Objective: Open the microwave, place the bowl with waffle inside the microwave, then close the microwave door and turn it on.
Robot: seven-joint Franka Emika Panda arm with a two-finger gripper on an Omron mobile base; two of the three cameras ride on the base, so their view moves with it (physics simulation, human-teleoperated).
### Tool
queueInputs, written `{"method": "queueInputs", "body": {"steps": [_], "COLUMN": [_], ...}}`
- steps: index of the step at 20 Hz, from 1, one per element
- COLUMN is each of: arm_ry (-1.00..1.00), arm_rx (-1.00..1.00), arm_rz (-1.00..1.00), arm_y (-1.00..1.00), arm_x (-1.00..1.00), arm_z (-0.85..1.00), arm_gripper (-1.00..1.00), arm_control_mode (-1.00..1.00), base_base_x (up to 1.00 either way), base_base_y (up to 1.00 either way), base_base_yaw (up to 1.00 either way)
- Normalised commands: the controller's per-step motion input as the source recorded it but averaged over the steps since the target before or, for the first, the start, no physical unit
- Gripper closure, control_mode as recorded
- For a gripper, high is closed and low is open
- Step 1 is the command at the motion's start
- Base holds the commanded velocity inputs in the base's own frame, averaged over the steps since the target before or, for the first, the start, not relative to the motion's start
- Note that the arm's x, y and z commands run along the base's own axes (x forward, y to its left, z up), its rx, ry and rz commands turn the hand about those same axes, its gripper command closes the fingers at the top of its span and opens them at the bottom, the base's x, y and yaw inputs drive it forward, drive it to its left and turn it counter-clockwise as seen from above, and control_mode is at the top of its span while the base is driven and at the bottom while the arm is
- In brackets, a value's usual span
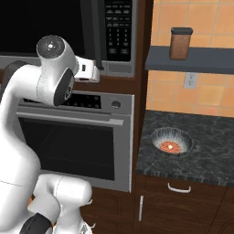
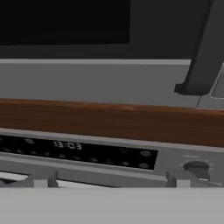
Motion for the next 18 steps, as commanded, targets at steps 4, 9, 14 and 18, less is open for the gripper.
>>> {"method": "queueInputs", "body": {"steps": [4,9,14,18], "arm_ry": [-0.13,-0.06,0.00,0.00], "arm_rx": [-0.03,-0.06,0.00,0.00], "arm_rz": [-0.06,-0.15,-0.19,-0.05], "arm_y": [-0.35,-0.32,-0.26,-0.02], "arm_x": [0.04,0.05,0.20,0.64], "arm_z": [1.00,1.00,0.26,-0.29], "arm_gripper": [-1.00,-1.00,-1.00,-1.00], "arm_control_mode": [-1.00,-1.00,-1.00,-1.00], "base_base_x": [0.00,0.00,0.00,0.00], "base_base_y": [0.00,0.00,0.00,0.00], "base_base_yaw": [0.00,0.00,0.00,0.00]}}
